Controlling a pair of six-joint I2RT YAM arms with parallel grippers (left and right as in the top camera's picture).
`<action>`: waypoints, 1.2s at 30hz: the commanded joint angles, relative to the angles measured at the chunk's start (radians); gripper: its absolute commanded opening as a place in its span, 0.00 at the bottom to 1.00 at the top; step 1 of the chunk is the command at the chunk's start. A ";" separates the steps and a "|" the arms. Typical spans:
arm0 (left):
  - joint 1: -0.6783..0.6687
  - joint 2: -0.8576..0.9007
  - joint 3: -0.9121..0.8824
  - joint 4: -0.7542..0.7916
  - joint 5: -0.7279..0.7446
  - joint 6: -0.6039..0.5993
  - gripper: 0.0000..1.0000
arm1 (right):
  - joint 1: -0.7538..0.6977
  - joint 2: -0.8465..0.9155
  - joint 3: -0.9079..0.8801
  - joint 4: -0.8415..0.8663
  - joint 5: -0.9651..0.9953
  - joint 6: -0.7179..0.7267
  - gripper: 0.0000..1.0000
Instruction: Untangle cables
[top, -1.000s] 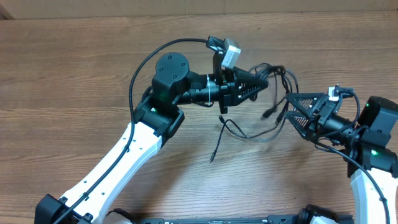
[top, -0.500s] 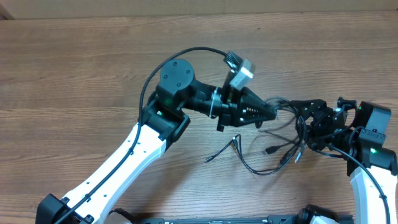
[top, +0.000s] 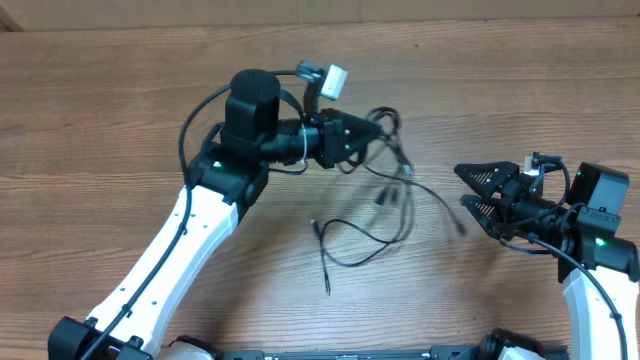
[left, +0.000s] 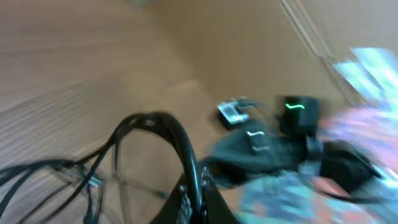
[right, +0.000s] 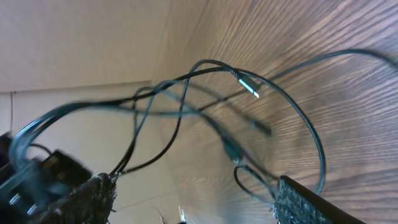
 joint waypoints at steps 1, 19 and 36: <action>0.052 -0.019 0.010 -0.147 -0.327 0.187 0.16 | 0.004 0.000 0.003 0.000 -0.017 -0.053 0.82; 0.063 -0.018 0.010 -0.666 -0.905 0.234 1.00 | 0.004 0.000 0.003 -0.004 0.036 -0.062 0.83; 0.063 -0.009 -0.101 -0.735 -0.796 0.292 0.66 | 0.004 0.000 0.003 -0.005 0.037 -0.062 0.84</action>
